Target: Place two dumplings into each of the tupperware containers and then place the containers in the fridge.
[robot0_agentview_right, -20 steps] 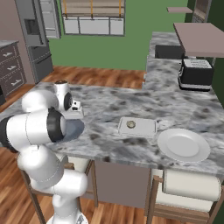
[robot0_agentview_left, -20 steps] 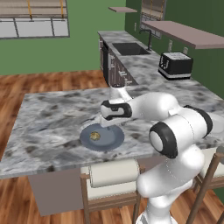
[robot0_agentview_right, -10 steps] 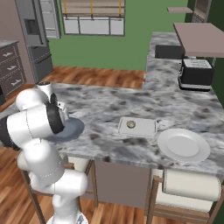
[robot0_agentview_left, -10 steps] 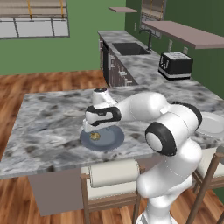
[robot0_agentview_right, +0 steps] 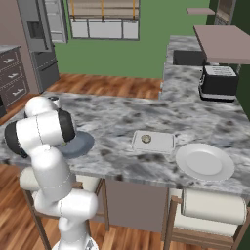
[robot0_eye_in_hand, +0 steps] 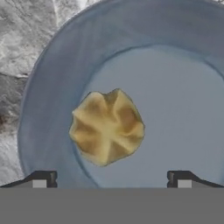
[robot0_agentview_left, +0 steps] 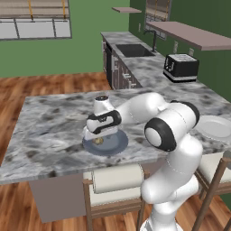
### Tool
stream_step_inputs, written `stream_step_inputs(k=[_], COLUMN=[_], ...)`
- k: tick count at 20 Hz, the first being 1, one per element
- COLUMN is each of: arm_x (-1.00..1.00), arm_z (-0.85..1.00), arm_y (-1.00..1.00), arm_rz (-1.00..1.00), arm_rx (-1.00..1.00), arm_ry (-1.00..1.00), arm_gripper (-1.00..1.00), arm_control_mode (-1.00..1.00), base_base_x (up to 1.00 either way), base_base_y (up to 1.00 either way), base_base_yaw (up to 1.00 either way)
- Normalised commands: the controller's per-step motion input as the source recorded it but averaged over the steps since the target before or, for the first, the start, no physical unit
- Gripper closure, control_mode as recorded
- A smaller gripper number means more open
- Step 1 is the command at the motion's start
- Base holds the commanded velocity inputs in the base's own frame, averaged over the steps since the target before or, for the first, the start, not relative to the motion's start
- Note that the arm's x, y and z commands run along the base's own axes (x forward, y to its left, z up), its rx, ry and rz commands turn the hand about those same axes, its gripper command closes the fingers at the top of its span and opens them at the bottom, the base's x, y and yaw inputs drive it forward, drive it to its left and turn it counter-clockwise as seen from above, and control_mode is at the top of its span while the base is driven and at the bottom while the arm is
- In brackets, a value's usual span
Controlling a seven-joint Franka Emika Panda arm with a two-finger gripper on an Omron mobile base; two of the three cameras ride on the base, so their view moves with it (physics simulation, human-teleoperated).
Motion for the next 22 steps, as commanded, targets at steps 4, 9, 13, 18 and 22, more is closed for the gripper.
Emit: stream_step_inputs(k=[4,9,13,18,22], arm_x=[0.17,0.32,0.01,-0.22,-0.06], arm_z=[-0.34,-0.01,-0.01,-0.03,-0.16], arm_y=[0.21,0.14,-0.01,-0.06,-0.02], arm_rz=[0.0,0.0,0.0,0.0,0.0], arm_rx=[0.0,0.0,0.0,0.0,0.0], arm_ry=[-0.02,-0.07,-0.02,0.0,0.0], arm_gripper=[-1.0,-1.0,-1.0,-1.0,1.0], arm_control_mode=[-1.0,-1.0,-1.0,-1.0,-1.0], base_base_x=[0.0,0.0,0.0,0.0,0.0], base_base_y=[0.0,0.0,0.0,0.0,0.0], base_base_yaw=[0.0,0.0,0.0,0.0,0.0])
